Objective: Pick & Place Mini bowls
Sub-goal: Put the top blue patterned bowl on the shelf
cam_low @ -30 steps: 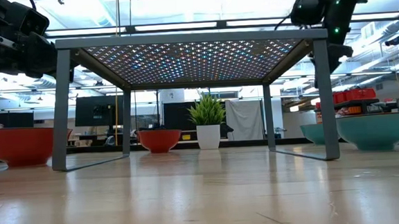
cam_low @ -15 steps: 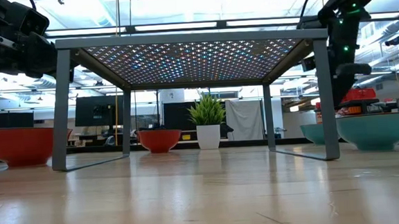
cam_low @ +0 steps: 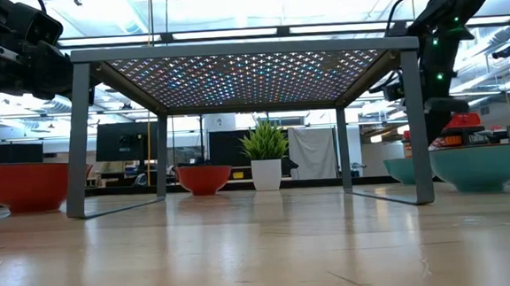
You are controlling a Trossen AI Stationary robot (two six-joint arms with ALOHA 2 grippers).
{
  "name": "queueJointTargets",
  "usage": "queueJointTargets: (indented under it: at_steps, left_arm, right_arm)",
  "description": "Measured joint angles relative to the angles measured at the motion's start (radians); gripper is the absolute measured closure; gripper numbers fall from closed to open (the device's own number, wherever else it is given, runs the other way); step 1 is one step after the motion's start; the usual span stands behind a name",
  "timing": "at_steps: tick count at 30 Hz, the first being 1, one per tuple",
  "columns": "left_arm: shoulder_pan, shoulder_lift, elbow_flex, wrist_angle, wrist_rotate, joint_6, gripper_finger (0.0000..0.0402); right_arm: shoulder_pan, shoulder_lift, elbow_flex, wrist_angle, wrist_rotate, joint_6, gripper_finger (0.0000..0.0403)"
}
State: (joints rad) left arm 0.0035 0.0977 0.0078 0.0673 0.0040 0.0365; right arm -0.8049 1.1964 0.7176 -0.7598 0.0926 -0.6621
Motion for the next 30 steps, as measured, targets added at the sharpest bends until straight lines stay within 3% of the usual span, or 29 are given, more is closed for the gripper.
queueJointTargets:
  at_steps: [15,23,30]
  left_arm:
    - [0.000,0.000,0.000,0.000,0.000,0.000,0.0383]
    - [0.000,0.000,0.000,0.000,0.000,0.000,0.0383]
    - [0.000,0.000,0.000,0.000,0.000,0.000,0.0383]
  right_arm:
    - [-0.030,0.100,-0.009,0.088,0.050,-0.002,0.0218]
    - [-0.030,0.133,-0.009,0.113,0.050,-0.002,0.0241]
    - [-0.030,0.139,-0.009,0.113,0.057,-0.002,0.0284]
